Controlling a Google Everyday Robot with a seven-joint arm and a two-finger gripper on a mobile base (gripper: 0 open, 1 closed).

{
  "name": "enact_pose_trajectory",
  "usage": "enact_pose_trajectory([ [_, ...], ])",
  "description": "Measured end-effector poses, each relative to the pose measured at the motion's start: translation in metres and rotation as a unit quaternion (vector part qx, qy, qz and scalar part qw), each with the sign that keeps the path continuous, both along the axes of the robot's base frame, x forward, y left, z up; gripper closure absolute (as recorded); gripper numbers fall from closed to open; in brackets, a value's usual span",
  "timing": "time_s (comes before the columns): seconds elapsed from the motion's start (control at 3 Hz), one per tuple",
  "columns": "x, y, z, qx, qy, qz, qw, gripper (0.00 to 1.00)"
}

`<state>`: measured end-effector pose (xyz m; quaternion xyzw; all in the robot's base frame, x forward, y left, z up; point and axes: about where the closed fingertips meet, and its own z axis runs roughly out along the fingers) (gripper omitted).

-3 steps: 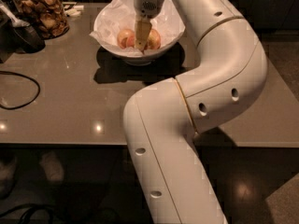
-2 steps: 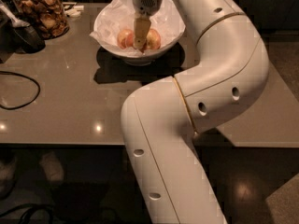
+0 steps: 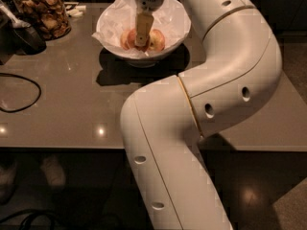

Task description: Pick apple from white bowl

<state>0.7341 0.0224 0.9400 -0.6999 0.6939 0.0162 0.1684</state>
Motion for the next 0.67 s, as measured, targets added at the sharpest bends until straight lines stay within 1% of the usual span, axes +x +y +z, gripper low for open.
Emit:
enact_pose_trajectory([
  [0.33,-0.005,0.0,0.014,0.001,-0.008,0.0,1.0,1.0],
  [0.67,-0.015,0.004,0.034,-0.002,-0.02,0.007,0.9998,1.0],
])
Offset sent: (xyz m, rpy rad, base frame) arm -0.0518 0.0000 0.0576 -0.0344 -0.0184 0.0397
